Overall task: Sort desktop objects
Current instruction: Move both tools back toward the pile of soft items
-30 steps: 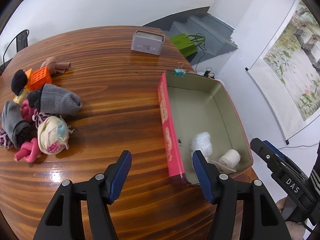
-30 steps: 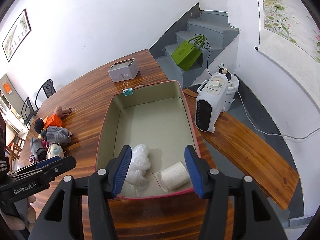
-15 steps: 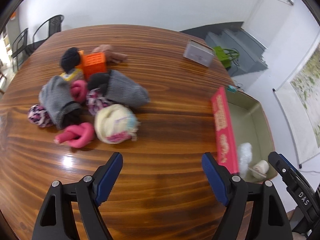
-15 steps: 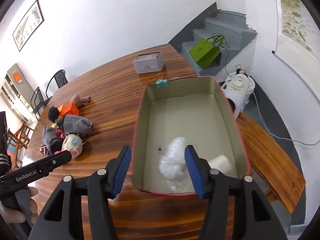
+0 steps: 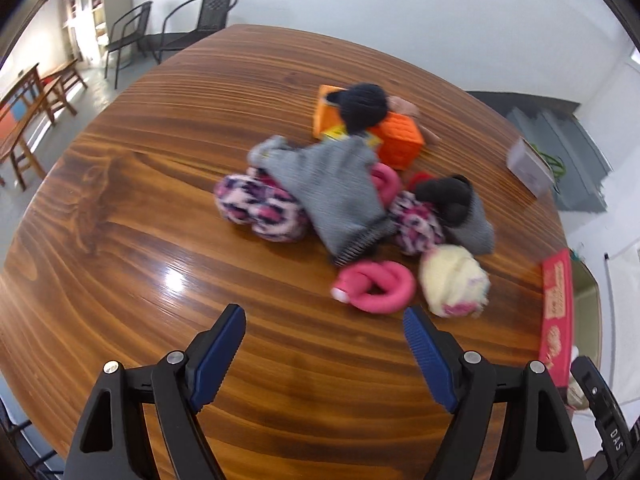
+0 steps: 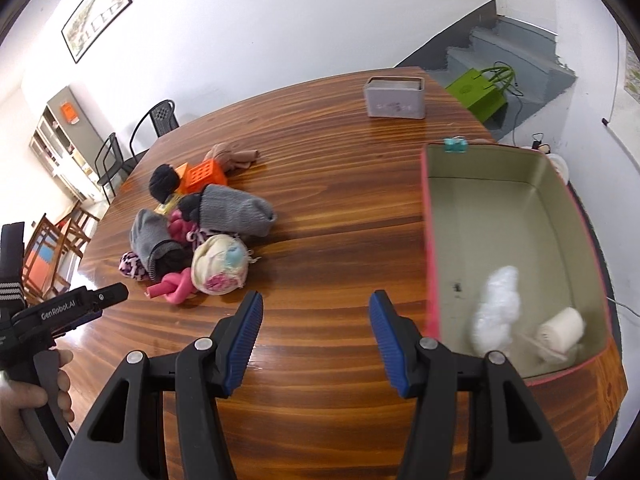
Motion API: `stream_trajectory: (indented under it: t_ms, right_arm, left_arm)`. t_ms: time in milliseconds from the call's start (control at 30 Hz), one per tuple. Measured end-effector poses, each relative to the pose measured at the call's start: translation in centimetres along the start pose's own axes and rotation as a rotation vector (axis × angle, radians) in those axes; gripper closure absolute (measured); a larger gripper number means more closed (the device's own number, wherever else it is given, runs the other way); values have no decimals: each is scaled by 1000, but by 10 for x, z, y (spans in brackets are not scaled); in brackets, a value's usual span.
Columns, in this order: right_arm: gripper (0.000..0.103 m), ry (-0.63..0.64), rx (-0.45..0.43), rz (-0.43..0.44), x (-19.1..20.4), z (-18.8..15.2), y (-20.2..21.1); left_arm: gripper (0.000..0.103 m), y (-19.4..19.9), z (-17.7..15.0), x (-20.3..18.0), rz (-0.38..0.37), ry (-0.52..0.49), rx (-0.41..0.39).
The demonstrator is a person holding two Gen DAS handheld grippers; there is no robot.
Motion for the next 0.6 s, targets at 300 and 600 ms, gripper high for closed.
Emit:
stream_trajectory:
  t_ms: [300, 600]
  right_arm:
    - [40, -5, 52, -9, 38, -11, -26]
    - [36, -53, 81, -59, 47, -18, -43]
  left_arm:
    - [20, -32, 28, 40, 13, -26, 4]
    - [20, -81, 45, 52, -11, -158, 57]
Point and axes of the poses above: each gripper's, at about its wrist camera, not at the fingertips, and y roughly against the way its jaws point, x to its left, z to its top, the point moved 4 cm from there along -y, roughly the way its jaws point, and after that the axes turned 9 degrees about -y, right-handed, at the moved point
